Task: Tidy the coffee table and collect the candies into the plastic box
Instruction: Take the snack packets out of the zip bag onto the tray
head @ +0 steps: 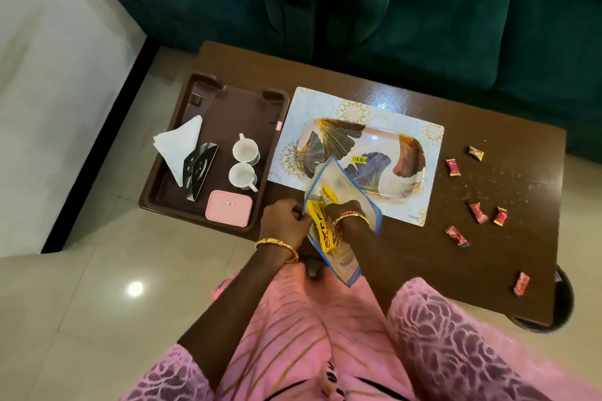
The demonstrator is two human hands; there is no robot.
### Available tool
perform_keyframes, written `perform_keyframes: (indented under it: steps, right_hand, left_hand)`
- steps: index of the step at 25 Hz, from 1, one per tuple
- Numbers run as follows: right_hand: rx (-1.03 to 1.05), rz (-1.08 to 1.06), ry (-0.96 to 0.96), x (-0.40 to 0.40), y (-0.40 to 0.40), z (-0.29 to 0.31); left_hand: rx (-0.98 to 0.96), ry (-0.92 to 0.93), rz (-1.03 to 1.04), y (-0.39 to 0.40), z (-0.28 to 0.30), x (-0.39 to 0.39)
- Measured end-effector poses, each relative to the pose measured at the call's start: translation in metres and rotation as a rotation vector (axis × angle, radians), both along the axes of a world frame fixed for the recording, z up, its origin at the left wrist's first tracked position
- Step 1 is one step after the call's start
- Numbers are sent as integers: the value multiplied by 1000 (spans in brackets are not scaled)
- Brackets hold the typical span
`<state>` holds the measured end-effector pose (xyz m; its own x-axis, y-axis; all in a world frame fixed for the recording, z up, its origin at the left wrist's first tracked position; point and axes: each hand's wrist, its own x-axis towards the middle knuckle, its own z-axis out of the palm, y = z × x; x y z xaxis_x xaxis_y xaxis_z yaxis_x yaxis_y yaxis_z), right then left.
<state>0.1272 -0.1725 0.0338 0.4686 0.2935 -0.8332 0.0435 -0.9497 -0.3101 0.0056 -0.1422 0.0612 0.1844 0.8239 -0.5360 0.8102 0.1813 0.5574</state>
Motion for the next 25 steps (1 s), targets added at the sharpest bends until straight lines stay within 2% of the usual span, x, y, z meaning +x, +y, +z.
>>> perform_keyframes:
  steps: [3, 5, 8, 11, 14, 19, 25]
  right_hand:
    - [95, 293, -233, -8, -12, 34]
    - [192, 381, -380, -6, -28, 62]
    - [314, 376, -492, 9, -42, 105]
    - [450, 391, -481, 37, -41, 134]
    - [643, 304, -449, 70, -40, 149]
    - [757, 9, -252, 135, -28, 132]
    - [571, 31, -424, 237, 5, 58]
  left_hand:
    - [-5, -17, 15, 0, -1, 0]
    - [-16, -22, 28, 2, -2, -1]
    - [-28, -8, 40, 7, -2, -1]
    - [-34, -22, 71, 11, -2, 2]
    - [-20, -28, 67, 16, -2, 13]
    - [2, 94, -49, 27, -3, 31]
    - [-61, 175, -172, 36, -7, 47]
